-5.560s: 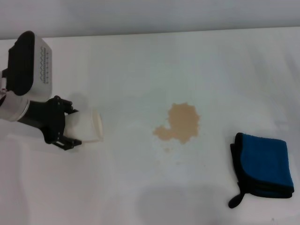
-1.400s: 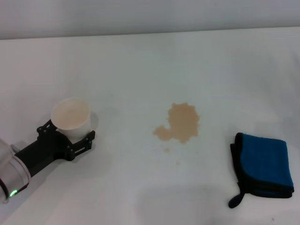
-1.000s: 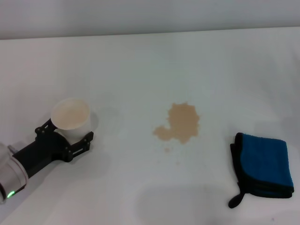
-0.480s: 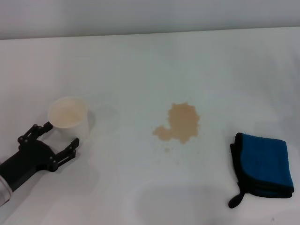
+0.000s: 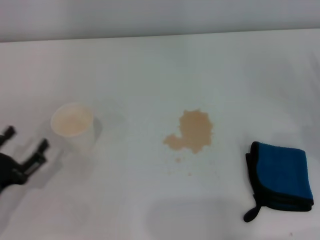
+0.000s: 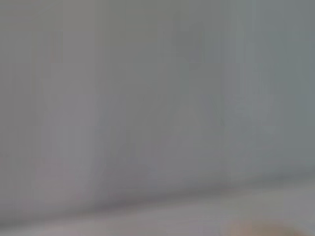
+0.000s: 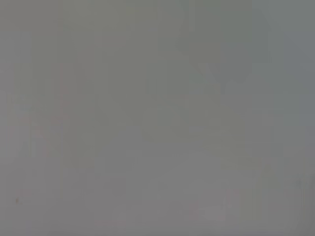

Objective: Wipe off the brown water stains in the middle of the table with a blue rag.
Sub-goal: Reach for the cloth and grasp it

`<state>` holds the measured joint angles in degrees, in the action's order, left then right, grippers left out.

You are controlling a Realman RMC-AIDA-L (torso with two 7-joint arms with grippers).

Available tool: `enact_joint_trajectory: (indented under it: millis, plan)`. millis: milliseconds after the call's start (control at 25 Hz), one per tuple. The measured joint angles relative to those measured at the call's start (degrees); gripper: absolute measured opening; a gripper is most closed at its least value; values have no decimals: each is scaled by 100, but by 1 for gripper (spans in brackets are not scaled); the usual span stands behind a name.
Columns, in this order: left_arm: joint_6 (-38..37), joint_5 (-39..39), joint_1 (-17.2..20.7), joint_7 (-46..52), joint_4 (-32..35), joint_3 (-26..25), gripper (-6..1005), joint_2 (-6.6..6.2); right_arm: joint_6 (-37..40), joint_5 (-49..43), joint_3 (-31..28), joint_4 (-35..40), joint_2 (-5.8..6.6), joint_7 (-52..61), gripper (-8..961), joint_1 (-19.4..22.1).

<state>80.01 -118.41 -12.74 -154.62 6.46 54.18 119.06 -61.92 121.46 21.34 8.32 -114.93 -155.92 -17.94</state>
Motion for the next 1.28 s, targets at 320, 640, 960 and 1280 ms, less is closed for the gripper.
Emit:
enact_joint_trajectory:
  millis: [320, 640, 960, 1280]
  plan:
    - [791, -2033, 643, -3, 108, -4, 875, -37, -73, -6, 991, 1108, 61, 1500, 805, 693]
    - [472, -3314, 676, -6, 211, -243, 875, -41, 98, -1783, 1302, 3975, 76, 4775, 801, 1335]
    - [78, -3418, 400, -6, 224, -732, 874, -41, -521, -4425, 1288, 6945, 92, 8038, 798, 1230]
    - [-209, -3527, 190, -7, 277, -739, 872, -42, -2331, -7167, 1593, 9084, 92, 10373, 785, 467]
